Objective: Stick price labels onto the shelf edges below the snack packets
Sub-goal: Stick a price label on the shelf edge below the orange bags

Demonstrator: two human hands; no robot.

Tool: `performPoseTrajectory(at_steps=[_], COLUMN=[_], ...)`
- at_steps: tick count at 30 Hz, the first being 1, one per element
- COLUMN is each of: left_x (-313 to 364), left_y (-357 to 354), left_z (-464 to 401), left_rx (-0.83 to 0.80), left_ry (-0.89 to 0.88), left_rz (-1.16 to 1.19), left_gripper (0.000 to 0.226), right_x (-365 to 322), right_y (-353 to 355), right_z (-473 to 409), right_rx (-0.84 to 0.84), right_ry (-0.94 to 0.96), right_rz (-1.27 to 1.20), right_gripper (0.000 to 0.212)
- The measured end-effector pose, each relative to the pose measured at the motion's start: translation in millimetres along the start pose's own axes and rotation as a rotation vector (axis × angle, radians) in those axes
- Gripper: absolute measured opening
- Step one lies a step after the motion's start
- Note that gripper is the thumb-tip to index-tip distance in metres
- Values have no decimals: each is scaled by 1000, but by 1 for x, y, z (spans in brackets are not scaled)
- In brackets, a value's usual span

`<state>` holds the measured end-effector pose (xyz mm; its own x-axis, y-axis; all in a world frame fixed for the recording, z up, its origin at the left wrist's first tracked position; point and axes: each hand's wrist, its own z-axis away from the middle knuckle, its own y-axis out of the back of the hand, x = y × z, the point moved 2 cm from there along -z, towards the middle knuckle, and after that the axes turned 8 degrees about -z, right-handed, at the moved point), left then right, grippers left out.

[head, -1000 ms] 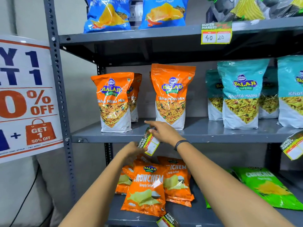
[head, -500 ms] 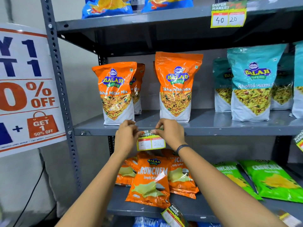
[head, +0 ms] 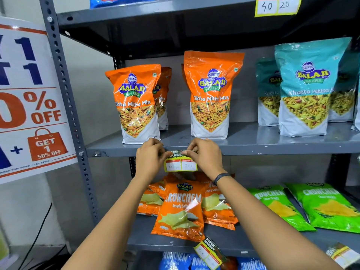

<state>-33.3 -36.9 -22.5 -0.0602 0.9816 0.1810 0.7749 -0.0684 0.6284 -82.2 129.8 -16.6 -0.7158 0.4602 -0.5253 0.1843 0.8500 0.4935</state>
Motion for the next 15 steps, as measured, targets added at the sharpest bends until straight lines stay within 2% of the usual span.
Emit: performPoseTrajectory(at_steps=[5, 11, 15], left_x=[8, 19, 23], left_y=[4, 2, 3], left_z=[-9, -8, -5], left_rx=[-7, 57, 35], left_ry=[45, 130, 216], left_rz=[-48, -86, -46], left_gripper=[27, 42, 45], right_x=[-3, 0, 7], right_y=[0, 0, 12], right_z=[-2, -5, 2], right_rx=[49, 46, -17], right_ry=[-33, 2, 47], right_rz=[14, 49, -126], right_gripper=[23, 22, 19])
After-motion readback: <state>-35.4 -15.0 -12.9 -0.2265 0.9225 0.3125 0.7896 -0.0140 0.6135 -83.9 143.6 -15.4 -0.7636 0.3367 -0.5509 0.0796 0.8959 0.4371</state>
